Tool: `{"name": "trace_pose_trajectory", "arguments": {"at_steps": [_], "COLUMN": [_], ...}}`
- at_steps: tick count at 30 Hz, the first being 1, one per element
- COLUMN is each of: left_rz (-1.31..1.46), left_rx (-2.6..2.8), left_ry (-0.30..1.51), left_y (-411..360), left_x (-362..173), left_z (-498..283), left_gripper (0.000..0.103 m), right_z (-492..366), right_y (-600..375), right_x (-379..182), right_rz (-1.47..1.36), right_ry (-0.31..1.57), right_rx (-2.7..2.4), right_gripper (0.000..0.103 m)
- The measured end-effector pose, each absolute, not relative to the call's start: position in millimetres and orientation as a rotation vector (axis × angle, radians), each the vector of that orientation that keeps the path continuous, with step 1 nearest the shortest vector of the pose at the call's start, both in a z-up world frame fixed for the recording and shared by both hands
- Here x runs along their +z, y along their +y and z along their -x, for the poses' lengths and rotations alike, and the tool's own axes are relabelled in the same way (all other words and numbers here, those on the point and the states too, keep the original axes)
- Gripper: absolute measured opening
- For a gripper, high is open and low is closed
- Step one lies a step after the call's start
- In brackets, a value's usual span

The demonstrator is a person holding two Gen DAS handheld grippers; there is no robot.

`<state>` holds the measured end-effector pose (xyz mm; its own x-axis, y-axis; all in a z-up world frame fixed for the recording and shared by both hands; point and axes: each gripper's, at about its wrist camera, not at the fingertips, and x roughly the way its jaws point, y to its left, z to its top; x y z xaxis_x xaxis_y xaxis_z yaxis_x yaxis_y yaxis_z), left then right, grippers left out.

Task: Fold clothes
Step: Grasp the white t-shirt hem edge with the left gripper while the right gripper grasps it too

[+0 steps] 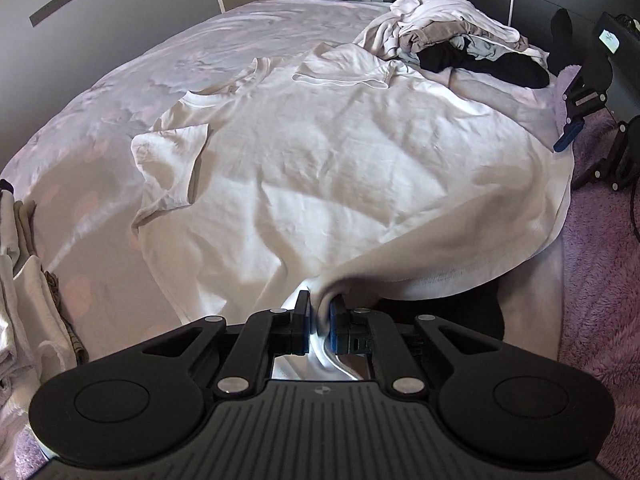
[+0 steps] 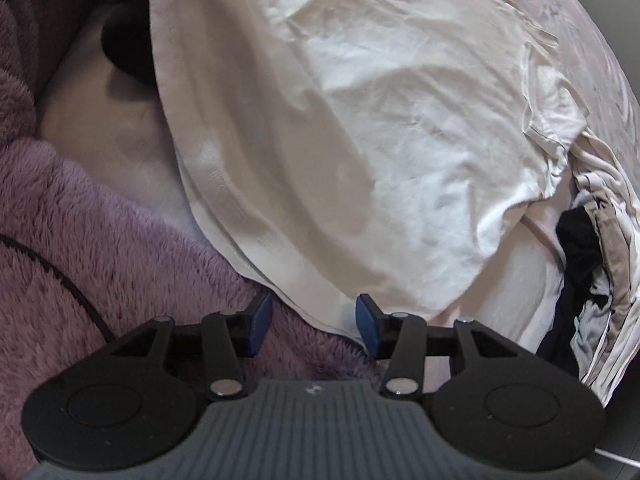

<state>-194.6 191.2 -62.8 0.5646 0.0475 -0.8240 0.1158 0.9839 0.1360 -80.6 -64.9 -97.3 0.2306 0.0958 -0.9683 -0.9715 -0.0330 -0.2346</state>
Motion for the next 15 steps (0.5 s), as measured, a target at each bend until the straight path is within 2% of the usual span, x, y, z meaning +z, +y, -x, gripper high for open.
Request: {"name": "trace_pose_trajectory", "arguments": {"at_steps": [7, 9, 11, 15], "left_rz": [-0.147, -0.144, -0.141, -0.145], "left_rx": [-0.030, -0.029, -0.027, -0.028], "left_ry": [0.966, 0.968, 0.970, 0.977], "left_y": [197, 197, 198, 199], "left_x": [-63, -63, -63, -65], "left_z": [198, 199, 199, 201], "left_gripper": [0.007, 0.007, 0.007, 0.007], "right_z": [85, 85, 86, 93], "right_y": [-49, -49, -51, -64], "right_x": [-113, -113, -111, -98], "right_rz": [1.476, 1.470, 1.456, 1.424], "right_ry": [0.873, 0.900, 0.918, 0.888], "right_rx": [1.191, 1.206, 1.221, 1.210], "right_gripper": [0.051, 0.042, 0.025, 0.007]}}
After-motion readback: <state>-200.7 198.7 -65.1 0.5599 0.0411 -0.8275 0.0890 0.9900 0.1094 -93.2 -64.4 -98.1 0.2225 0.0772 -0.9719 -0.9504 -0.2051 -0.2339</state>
